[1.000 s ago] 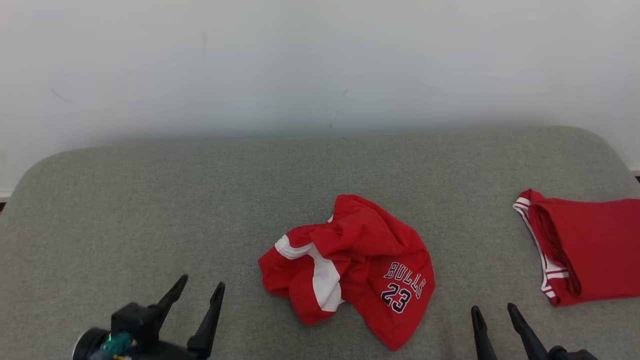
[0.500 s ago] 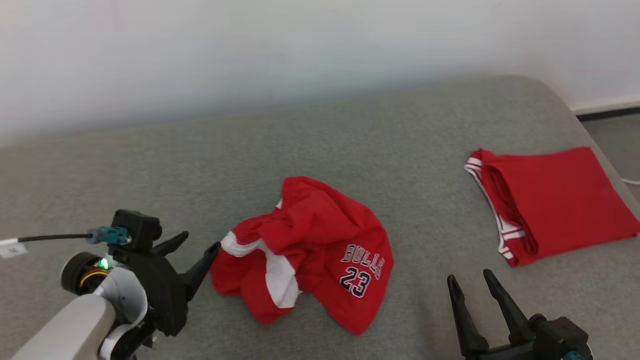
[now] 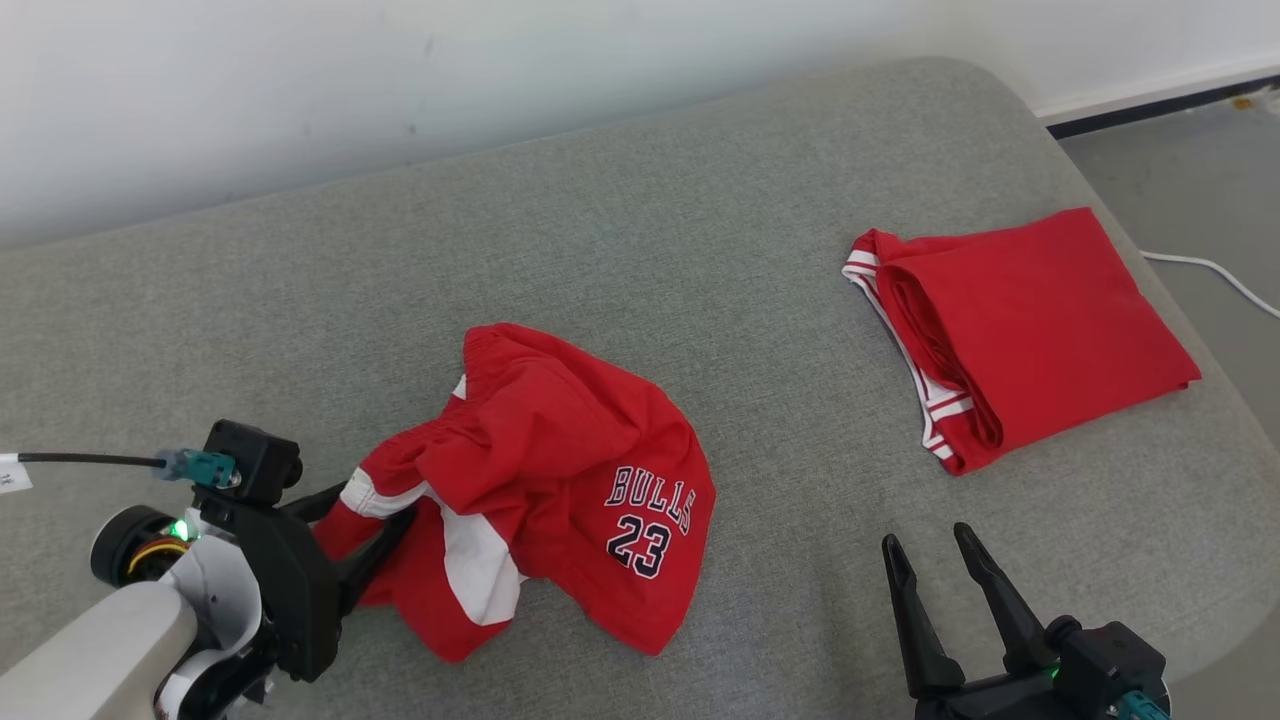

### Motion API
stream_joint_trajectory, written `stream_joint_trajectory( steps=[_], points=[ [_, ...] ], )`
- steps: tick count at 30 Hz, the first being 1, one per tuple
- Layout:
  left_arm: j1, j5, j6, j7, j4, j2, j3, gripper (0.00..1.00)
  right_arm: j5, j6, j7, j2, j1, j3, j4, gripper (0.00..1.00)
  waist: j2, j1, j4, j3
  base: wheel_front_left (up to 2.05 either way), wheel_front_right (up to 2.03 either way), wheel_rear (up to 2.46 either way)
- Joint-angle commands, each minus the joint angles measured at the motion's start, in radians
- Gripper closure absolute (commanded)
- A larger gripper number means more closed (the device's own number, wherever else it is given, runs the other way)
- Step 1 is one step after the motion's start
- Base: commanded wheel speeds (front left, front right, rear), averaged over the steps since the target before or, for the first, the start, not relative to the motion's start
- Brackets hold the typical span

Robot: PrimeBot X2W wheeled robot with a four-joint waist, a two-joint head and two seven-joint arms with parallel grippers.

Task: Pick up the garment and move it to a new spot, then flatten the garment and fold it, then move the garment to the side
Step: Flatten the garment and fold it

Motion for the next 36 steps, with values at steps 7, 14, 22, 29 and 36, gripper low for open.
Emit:
stream_joint_trajectory(
  steps=[7, 14, 22, 29, 36],
  points=[
    [-0.06, -0.075, 0.001, -0.029, 0.01, 0.0, -0.076, 1.0, 0.003, -0.003, -0.01, -0.006, -0.007, -0.002, 0.006, 0.0, -0.0002, -0.0002, -0.006, -0.007, 0.0, 0.0, 0.0],
    [-0.098, -0.165, 0.001, -0.139, -0.032, -0.074, -0.02, 1.0, 0.006, -0.003, -0.009, -0.01, 0.007, -0.003, 0.009, 0.0, -0.0002, -0.0002, 0.019, -0.032, 0.0, 0.0, 0.0],
    [-0.239, -0.158, 0.032, -0.19, -0.069, -0.245, 0.014, 1.0, 0.011, -0.003, -0.005, -0.006, 0.011, 0.01, 0.013, 0.0, -0.0002, -0.0002, 0.041, -0.062, 0.0, 0.0, 0.0],
    [-0.324, -0.21, 0.128, -0.247, -0.078, -0.434, 0.08, 1.0, 0.016, -0.003, -0.007, 0.003, 0.02, 0.011, 0.021, 0.0, -0.0002, -0.0002, 0.047, -0.077, 0.0, 0.0, 0.0],
    [-0.319, -0.219, 0.247, -0.384, -0.029, -0.518, 0.178, 1.0, 0.019, -0.003, -0.01, 0.013, 0.034, 0.002, 0.026, 0.0, -0.0002, -0.0002, 0.085, -0.096, 0.0, 0.0, 0.0]
  ],
)
